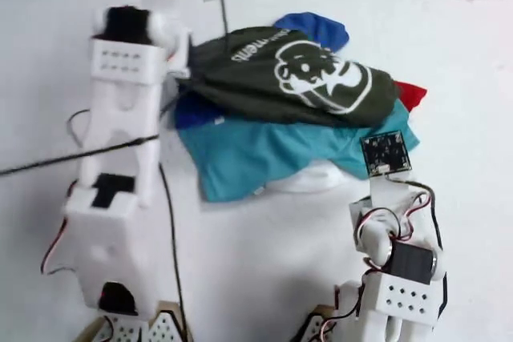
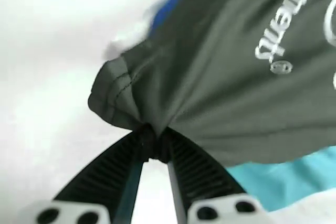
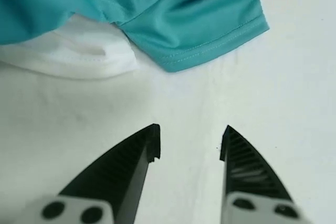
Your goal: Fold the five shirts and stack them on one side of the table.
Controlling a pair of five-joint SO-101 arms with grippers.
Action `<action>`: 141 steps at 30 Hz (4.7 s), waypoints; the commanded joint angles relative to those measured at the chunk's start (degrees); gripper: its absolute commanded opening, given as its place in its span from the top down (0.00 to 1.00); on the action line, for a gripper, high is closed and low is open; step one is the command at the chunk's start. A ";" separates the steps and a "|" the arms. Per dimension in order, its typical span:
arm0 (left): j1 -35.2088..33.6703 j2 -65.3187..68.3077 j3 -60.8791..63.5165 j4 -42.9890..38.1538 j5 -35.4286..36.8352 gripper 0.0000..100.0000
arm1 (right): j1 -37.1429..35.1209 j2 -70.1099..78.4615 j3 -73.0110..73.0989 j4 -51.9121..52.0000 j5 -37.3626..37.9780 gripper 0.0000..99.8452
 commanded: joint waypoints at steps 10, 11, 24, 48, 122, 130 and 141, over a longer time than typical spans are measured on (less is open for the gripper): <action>-18.64 -26.73 32.04 -2.11 -8.97 0.97 | -6.73 14.90 -20.48 -0.66 -1.05 0.72; -19.43 -28.13 35.12 -4.04 -9.23 0.97 | -7.69 18.33 -22.15 -0.66 -1.14 0.72; -59.87 -34.02 43.74 -24.53 -19.34 0.97 | -9.45 34.07 -31.03 -3.47 -1.14 0.72; -49.05 -34.11 39.87 -20.04 -20.75 0.74 | -9.01 34.33 -2.20 -34.15 -6.68 0.72; -63.82 0.79 -27.47 1.23 -26.29 0.97 | 1.36 34.33 4.84 -37.93 -11.52 0.72; -67.96 1.32 -25.45 1.23 -26.37 0.97 | 1.36 34.33 4.84 -37.93 -11.52 0.72; -61.63 2.02 -16.92 0.97 -22.68 0.79 | 1.36 34.33 4.84 -37.93 -11.52 0.72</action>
